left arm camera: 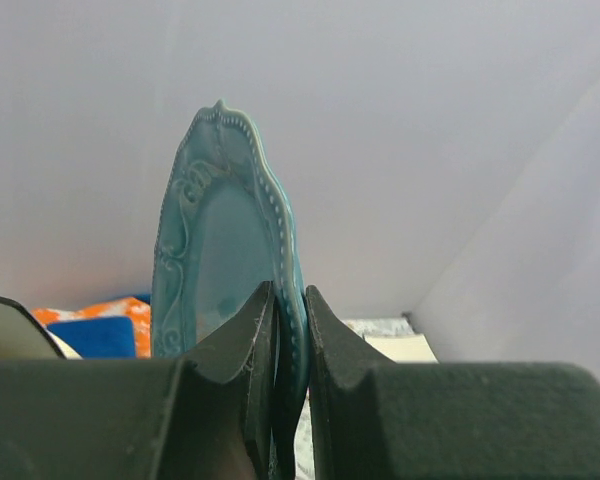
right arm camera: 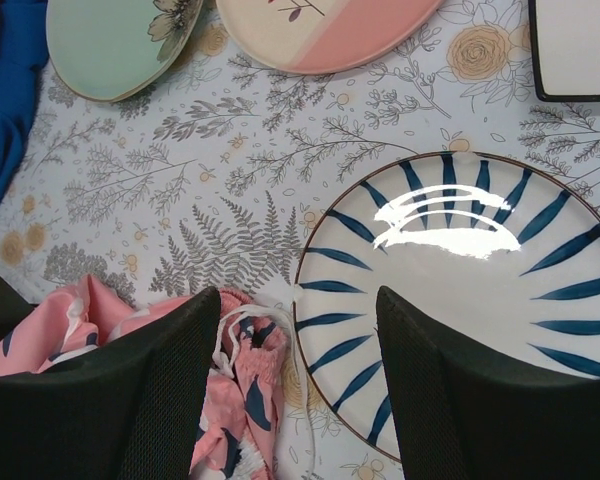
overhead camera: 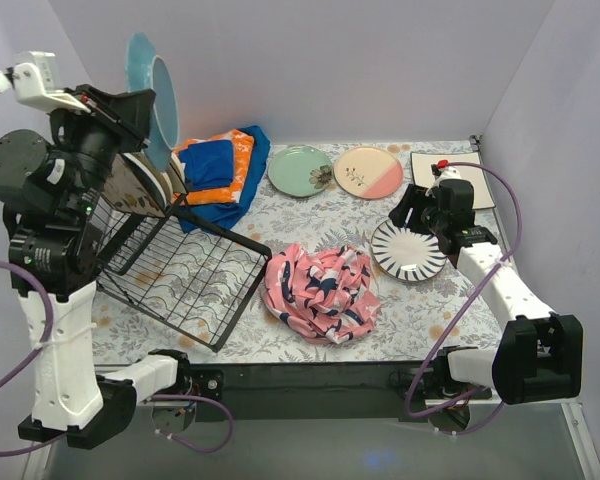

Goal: Unload the plates from the dish rack
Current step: Place the plate at the corner of the board, then unload the plate from the dish rack.

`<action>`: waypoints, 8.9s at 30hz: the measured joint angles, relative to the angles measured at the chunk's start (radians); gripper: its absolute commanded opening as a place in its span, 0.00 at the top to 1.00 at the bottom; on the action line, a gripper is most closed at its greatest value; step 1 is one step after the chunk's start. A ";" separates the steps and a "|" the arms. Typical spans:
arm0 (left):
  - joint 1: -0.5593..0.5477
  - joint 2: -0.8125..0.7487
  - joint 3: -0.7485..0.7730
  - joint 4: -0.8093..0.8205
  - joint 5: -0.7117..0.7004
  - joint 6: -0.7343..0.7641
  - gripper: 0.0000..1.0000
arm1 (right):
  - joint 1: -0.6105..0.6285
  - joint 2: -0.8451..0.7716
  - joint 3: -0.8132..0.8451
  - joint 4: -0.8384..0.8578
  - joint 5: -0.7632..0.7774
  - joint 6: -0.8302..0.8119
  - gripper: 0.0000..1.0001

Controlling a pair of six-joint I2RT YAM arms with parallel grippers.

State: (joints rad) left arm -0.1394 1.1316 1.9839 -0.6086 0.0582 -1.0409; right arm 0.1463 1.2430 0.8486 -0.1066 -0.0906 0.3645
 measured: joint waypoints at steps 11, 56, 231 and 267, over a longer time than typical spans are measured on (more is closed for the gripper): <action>-0.029 0.102 -0.272 0.141 0.128 -0.006 1.00 | -0.009 -0.068 0.039 0.002 -0.063 0.056 0.31; -1.192 0.726 -0.995 1.554 -0.827 1.469 1.00 | -0.070 0.088 0.033 0.214 -0.673 0.252 0.34; -0.070 0.104 -0.288 -0.111 -0.948 0.040 0.62 | 0.348 -0.220 -0.111 0.140 0.009 0.043 0.43; -0.058 0.080 -0.328 -0.090 -0.941 0.068 0.69 | 0.378 -0.187 -0.111 0.132 0.040 0.024 0.42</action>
State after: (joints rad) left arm -0.1978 1.2114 1.6558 -0.6991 -0.8825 -0.9730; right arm 0.5243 1.0561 0.7372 0.0254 -0.0509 0.3882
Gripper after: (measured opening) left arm 0.310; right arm 0.578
